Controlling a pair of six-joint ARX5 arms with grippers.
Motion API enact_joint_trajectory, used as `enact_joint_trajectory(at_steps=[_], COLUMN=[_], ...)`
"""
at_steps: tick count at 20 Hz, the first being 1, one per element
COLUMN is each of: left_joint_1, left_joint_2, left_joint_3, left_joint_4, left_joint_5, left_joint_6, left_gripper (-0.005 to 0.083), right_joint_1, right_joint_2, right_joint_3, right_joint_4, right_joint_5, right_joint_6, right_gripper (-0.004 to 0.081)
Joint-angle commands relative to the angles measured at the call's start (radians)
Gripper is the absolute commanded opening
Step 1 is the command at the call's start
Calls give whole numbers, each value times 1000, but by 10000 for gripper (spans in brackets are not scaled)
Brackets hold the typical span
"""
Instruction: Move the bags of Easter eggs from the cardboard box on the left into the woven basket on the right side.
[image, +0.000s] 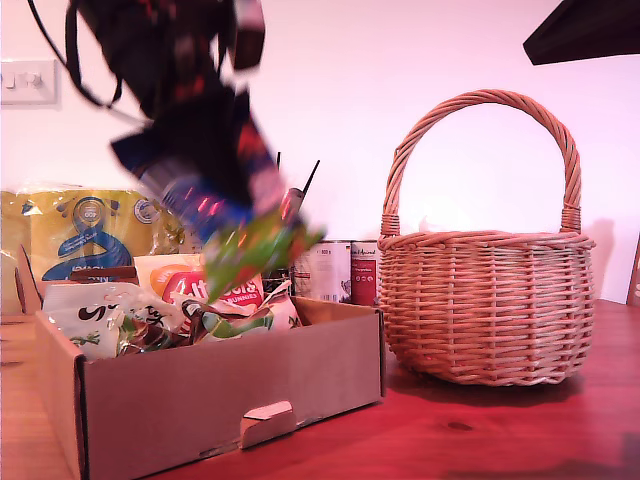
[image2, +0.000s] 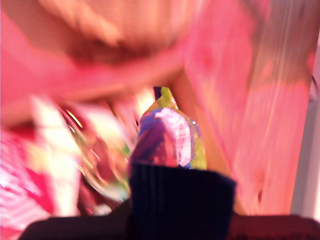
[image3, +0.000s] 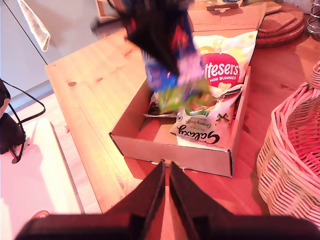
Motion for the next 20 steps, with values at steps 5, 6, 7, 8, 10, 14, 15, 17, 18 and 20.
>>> enact_joint_trajectory(at_steps=[5, 6, 7, 8, 10, 14, 15, 17, 18, 20], left_joint_1=[-32, -51, -74, -100, -146, -201, -212, -231, -238, -249], left_joint_2=[-11, -11, -10, -8, 6, 69, 87, 129, 148, 186], left_joint_3=[-11, -11, -11, -11, -11, -11, -11, -11, -11, -11], left_joint_4=[288, 372, 462, 555, 703, 841, 871, 943, 970, 1010], left_joint_5=[215, 209, 198, 172, 126, 70, 60, 56, 51, 13], left_joint_6=[-100, -161, -200, -230, -263, -293, -295, -296, -299, -299], left_gripper=[-23, -23, -23, -23, -23, -23, -23, -24, -24, -24], right_joint_1=[4, 3, 3, 2, 2, 1, 1, 1, 1, 1], right_joint_2=[-19, -26, -32, -40, -55, -79, -84, -93, -99, -112], right_joint_3=[13, 25, 37, 46, 64, 83, 85, 97, 104, 115], right_joint_4=[-50, -77, -100, -121, -161, -218, -233, -283, -303, -335], right_joint_5=[-3, -3, -3, -3, -2, 43, 52, 59, 61, 77], right_joint_6=[2, 2, 2, 2, 1, -2, -2, -4, -8, -27], right_gripper=[-13, -13, -13, -13, -13, -13, -13, -13, -13, -13])
